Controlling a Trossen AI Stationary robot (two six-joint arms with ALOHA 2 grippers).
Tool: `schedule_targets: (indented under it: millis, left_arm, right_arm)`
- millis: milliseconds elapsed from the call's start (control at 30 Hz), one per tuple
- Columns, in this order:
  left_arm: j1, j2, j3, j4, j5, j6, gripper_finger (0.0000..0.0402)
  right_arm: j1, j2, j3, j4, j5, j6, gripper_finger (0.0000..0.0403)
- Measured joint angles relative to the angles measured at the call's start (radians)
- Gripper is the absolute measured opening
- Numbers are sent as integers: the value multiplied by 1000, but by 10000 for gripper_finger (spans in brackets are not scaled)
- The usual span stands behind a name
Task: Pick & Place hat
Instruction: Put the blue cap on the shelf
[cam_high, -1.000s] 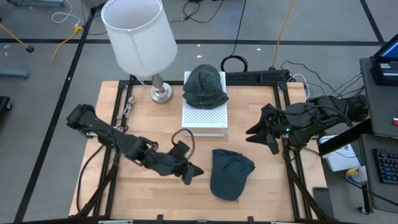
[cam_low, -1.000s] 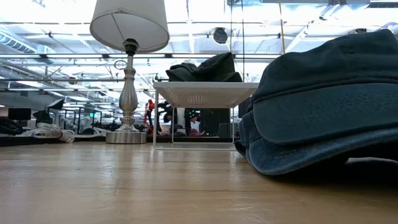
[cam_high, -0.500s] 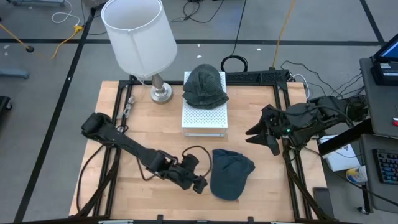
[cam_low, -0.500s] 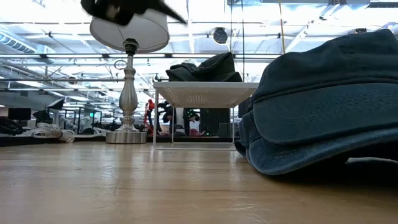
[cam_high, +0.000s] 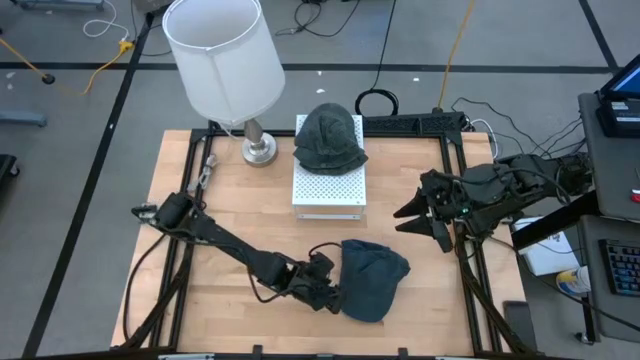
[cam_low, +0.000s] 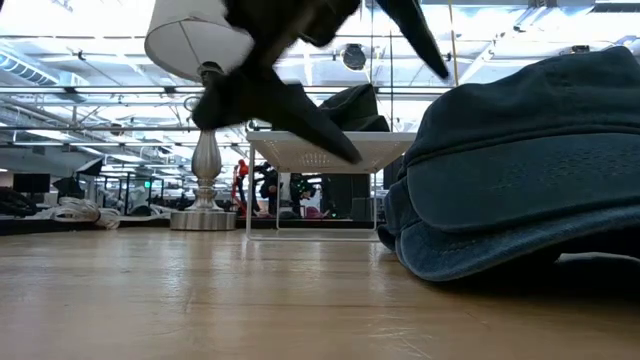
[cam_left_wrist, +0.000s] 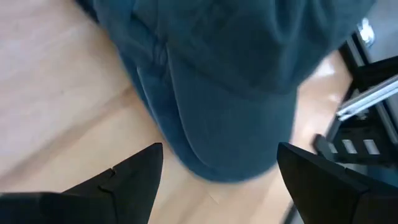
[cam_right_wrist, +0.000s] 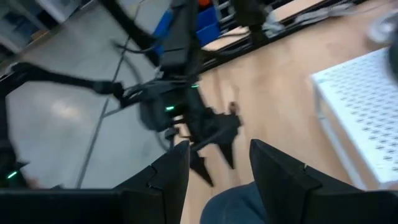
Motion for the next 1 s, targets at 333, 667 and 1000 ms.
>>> schedule_targets:
  millis: [333, 667, 1000]
  left_arm:
    - [37, 64, -38, 125, 33, 145, 321]
    - [32, 62, -245, 643, 47, 236, 321]
    - [49, 63, -253, 693, 107, 294, 320]
  right_arm:
    - [0, -2, 0, 6, -185, -47, 164]
    - [0, -10, 0, 6, -207, -65, 164]
    - [0, -10, 0, 6, -204, -69, 164]
